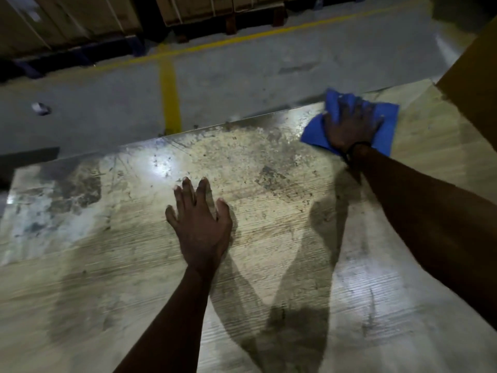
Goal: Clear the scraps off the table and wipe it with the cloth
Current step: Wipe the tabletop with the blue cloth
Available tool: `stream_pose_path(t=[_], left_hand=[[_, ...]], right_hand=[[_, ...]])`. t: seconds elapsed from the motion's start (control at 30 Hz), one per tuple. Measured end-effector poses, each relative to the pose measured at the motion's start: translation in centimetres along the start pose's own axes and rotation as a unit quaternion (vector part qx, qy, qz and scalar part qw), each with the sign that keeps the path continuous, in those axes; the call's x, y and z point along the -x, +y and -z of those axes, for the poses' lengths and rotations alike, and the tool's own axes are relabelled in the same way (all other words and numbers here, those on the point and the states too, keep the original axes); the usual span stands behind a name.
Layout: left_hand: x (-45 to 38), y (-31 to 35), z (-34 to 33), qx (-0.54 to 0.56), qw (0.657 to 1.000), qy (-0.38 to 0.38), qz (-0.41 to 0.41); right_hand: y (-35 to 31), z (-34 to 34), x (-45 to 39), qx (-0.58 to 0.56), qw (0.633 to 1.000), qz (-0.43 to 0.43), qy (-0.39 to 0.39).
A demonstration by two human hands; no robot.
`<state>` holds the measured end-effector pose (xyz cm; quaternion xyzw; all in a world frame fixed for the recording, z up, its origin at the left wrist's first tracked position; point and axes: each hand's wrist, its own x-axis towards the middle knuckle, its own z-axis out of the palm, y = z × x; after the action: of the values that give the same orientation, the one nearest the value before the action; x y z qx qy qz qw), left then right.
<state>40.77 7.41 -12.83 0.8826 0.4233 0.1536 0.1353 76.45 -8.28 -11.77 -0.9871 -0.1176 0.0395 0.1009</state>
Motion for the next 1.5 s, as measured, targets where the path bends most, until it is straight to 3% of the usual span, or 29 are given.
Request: stream_pose_path(t=[0.2,0.3,0.37,0.43,0.57,0.7,0.77,0.87,1.0,1.1,1.17,1.37,1.43,1.5], left_hand=[[-0.4,-0.4,0.4,0.038,0.999,-0.021,-0.001],[-0.5,-0.3,0.6,0.067,0.998,0.009,0.0],[-0.4,-0.3,0.8,0.102,0.994,0.034,0.008],[-0.4,-0.2,1.1,0.126,0.991,0.043,0.012],[-0.1,-0.1,1.4,0.144,0.989,0.018,0.008],[0.1,-3.0,1.9,0.122,0.986,-0.061,-0.1],[0.8,-5.5,2.8,0.078,0.979,-0.095,-0.166],[3.2,-10.2,4.9,0.007,0.975,-0.064,-0.21],[5.9,-16.3,7.9,-0.018,0.984,-0.054,-0.169],[7.4,-20.2,9.8,-0.034,0.988,-0.058,-0.136],[8.8,-22.2,10.9,-0.036,0.991,-0.065,-0.112],[12.8,-26.7,13.7,-0.042,0.993,-0.069,-0.089],[13.1,-27.4,14.4,-0.038,0.994,-0.077,-0.072],[13.1,-28.0,14.8,-0.045,0.993,-0.085,-0.069]], right_hand=[[-13.9,-4.0,9.2,-0.002,0.972,0.235,-0.016],[-15.7,-4.6,13.5,0.001,0.939,0.34,-0.045],[-13.8,-4.3,14.6,-0.012,0.933,0.357,-0.038],[-10.5,-3.7,14.5,-0.019,0.951,0.309,-0.023],[-0.9,-2.0,14.0,0.014,0.992,0.122,0.036],[4.1,-1.5,18.5,-0.018,0.996,-0.038,0.075],[2.3,-2.6,21.8,-0.013,0.994,-0.034,0.099],[-3.6,-4.7,27.9,-0.014,0.99,0.055,0.132],[-12.4,-6.9,38.1,-0.042,0.971,0.207,0.109],[-14.2,-7.4,44.6,-0.064,0.945,0.315,0.059],[-11.6,-7.2,46.5,-0.056,0.95,0.297,0.078],[1.0,-4.5,47.2,0.039,0.992,0.067,0.099],[0.9,-4.3,48.2,0.029,0.995,0.001,0.094],[-2.1,-4.9,50.3,0.016,0.995,-0.008,0.103]])
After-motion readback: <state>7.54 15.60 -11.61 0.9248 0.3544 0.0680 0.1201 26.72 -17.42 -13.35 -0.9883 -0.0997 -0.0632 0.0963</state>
